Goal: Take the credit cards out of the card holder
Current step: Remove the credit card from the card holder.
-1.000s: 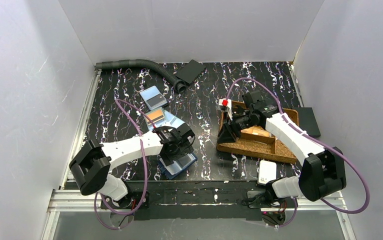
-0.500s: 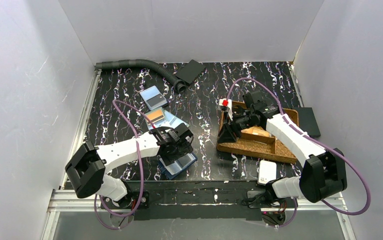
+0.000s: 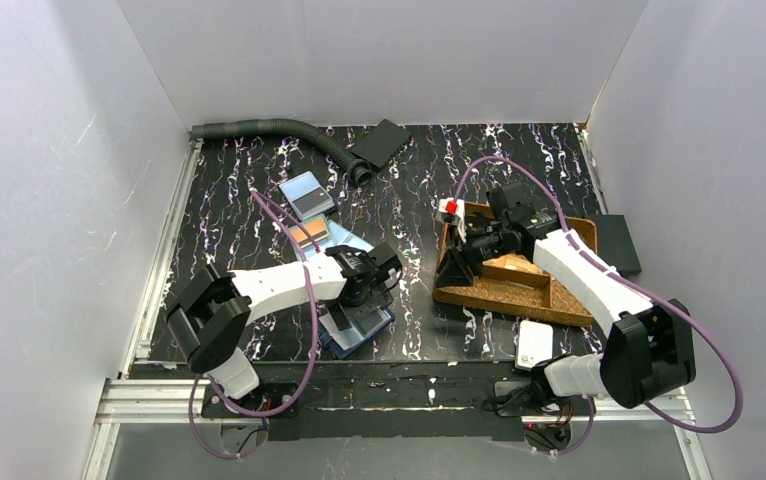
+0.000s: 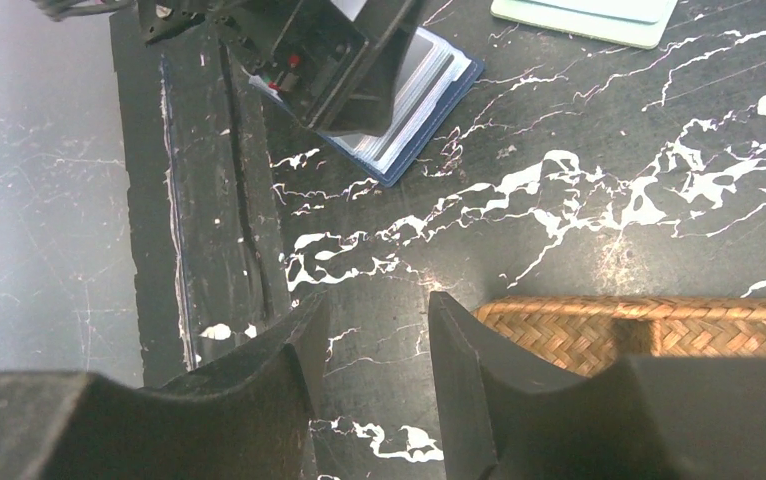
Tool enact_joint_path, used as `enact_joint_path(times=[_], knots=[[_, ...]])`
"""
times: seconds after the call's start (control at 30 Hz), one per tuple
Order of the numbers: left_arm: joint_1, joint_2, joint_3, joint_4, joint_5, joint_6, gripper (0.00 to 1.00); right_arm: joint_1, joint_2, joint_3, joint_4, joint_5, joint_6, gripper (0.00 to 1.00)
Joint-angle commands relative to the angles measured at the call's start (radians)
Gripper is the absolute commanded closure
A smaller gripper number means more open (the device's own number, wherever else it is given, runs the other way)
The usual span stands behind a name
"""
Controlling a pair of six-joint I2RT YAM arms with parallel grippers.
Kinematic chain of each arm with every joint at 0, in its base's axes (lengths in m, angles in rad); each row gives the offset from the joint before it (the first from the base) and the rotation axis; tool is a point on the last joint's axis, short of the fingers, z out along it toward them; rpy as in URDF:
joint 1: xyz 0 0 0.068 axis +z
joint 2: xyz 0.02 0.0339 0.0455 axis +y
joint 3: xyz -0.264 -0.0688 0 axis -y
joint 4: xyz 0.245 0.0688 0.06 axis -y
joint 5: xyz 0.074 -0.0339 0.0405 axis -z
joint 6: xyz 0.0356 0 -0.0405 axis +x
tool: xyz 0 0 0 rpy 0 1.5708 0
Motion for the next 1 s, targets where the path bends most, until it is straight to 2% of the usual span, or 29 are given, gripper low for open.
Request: enact_joint_path(times=[0.0, 0.37, 0.97], knots=[[-0.005, 0.034, 0.068, -0.045, -0.051, 0.014, 0.23, 0.004, -0.054, -0.025, 0.030, -0.014, 0.004, 0.50], [-0.005, 0.029, 0.042, -0.038, -0.032, -0.002, 0.35, 0.003, -0.073, -0.047, 0.044, -0.024, 0.006, 0.50], [-0.005, 0.020, -0.022, -0.022, -0.016, -0.016, 0.35, 0.004, -0.065, -0.043, 0.040, -0.018, 0.008, 0.50]])
